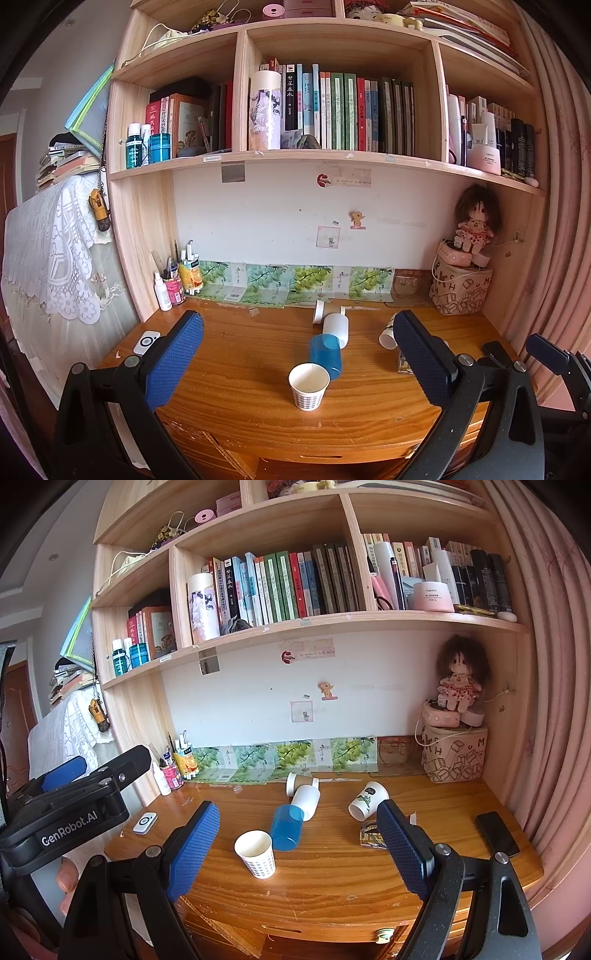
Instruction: Flip cup upright
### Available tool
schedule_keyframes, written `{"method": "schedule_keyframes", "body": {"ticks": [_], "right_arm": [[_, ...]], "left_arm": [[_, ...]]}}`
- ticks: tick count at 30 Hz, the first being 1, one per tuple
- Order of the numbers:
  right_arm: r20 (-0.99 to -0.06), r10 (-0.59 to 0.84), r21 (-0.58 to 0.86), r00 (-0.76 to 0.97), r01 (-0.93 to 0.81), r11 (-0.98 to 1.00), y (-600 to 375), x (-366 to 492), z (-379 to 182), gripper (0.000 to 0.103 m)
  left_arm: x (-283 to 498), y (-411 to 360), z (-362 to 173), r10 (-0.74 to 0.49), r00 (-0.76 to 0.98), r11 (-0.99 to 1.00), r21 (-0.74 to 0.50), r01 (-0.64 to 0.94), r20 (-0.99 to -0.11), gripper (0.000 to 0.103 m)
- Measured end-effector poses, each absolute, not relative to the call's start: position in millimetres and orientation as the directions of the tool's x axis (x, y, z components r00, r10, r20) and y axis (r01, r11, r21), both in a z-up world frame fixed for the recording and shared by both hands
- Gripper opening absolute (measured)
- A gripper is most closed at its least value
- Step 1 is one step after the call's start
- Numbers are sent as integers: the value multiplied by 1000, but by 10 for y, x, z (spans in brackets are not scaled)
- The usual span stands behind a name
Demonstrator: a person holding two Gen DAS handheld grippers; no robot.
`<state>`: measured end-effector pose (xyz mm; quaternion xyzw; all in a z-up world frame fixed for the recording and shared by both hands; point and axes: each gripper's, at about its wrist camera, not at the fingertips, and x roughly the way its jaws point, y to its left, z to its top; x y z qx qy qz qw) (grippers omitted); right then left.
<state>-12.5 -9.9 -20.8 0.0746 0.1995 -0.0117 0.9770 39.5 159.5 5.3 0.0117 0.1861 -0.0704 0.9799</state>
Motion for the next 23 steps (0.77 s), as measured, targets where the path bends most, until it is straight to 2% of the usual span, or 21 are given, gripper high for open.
{"method": "schedule_keyframes", "body": {"ticks": [23], "right_arm": [[-406,14,151,914,52,987,-105,-71,-259,87]], "left_arm": [[418,1568,4,-158,914,986,-6,168,-374,103]]}}
